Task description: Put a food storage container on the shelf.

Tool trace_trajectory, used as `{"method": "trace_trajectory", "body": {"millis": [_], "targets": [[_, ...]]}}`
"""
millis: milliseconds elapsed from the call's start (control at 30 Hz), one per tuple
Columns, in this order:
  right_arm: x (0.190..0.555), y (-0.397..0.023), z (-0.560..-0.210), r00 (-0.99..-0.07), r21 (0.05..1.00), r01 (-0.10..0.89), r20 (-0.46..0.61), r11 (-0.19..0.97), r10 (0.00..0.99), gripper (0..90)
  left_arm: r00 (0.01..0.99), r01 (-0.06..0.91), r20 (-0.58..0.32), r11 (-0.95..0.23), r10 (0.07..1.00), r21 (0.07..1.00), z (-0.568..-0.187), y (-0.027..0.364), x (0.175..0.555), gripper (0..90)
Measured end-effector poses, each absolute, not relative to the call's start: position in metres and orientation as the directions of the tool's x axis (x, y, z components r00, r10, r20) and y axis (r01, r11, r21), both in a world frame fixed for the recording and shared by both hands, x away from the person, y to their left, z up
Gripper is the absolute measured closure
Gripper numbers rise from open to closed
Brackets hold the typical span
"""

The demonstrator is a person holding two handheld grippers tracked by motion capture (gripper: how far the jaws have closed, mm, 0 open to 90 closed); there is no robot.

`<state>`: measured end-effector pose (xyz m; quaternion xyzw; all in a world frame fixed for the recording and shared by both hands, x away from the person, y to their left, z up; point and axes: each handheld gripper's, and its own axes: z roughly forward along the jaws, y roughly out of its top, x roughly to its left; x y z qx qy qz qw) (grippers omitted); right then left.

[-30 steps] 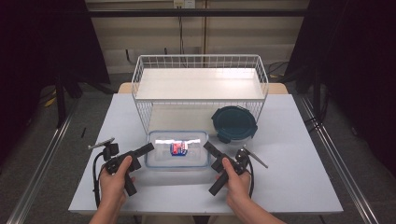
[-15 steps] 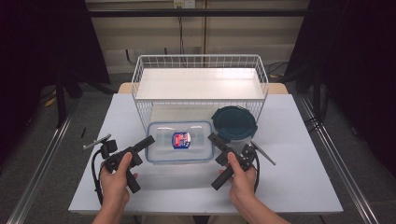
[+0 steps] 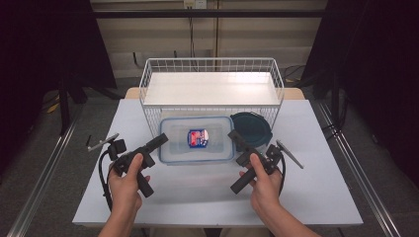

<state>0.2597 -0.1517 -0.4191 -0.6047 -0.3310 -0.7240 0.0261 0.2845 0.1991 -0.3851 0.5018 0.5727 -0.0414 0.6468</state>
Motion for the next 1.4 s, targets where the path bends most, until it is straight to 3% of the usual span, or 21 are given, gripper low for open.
{"method": "trace_trajectory", "body": {"millis": [1400], "targets": [[0.268, -0.174, -0.350, -0.378, 0.505, 0.325, 0.845, -0.800, 0.380, 59.4, 0.440, 0.565, -0.759, 0.509, 0.479, 0.649, -0.317, 0.176, 0.292, 54.1]]}}
